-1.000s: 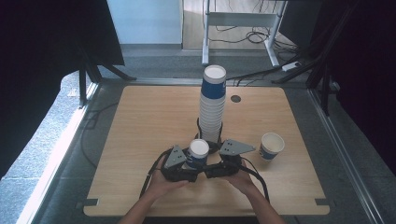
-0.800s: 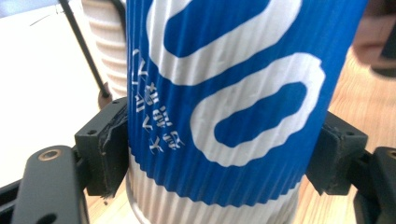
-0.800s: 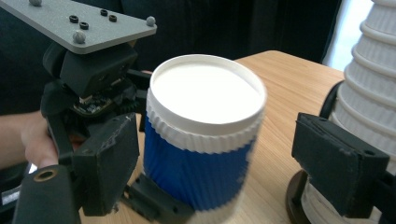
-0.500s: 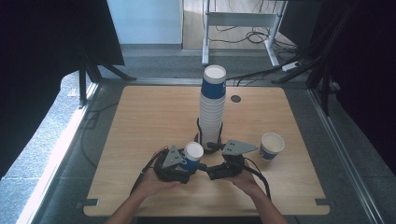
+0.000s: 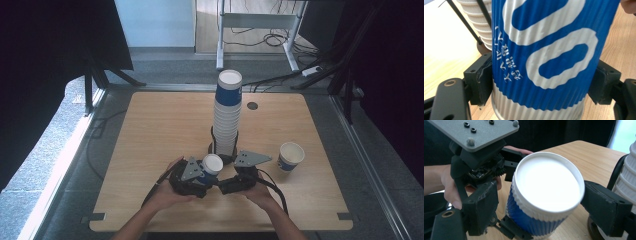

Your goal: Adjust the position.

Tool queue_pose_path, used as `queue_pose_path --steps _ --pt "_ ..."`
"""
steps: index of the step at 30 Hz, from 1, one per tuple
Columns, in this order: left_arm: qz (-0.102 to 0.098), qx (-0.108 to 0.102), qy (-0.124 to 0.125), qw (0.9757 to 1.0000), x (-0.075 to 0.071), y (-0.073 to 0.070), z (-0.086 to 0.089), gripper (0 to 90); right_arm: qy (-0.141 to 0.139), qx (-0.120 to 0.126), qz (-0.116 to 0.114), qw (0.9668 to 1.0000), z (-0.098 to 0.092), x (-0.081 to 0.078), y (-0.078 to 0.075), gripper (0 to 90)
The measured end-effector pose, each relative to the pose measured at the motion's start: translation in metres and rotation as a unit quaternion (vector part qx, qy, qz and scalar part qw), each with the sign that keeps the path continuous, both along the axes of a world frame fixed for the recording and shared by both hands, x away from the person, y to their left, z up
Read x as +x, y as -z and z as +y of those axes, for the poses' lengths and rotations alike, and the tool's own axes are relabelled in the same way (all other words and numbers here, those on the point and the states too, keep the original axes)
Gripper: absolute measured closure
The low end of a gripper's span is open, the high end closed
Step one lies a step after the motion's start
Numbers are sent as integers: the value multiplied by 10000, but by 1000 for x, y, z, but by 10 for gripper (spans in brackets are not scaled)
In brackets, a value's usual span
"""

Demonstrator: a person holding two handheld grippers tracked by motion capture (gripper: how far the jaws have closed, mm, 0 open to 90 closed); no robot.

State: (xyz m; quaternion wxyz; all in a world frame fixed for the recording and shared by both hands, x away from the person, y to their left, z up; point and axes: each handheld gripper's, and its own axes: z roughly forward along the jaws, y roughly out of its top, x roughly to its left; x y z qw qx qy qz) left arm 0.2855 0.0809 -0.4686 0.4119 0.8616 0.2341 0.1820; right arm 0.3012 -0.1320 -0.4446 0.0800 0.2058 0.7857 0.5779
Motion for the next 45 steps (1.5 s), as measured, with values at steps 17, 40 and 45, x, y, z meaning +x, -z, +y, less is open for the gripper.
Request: queue_pose_path --steps 17,40,45 --pt "-110 -228 153 9996 -3 -4 -5 123 -61 257 151 9995 -5 5 2 281" --pt "117 -1629 181 9864 5 10 -3 59 7 845 145 9963 -21 2 -3 284" --pt "7 -1600 231 9869 4 9 -6 106 15 859 173 9961 -23 3 -2 283"
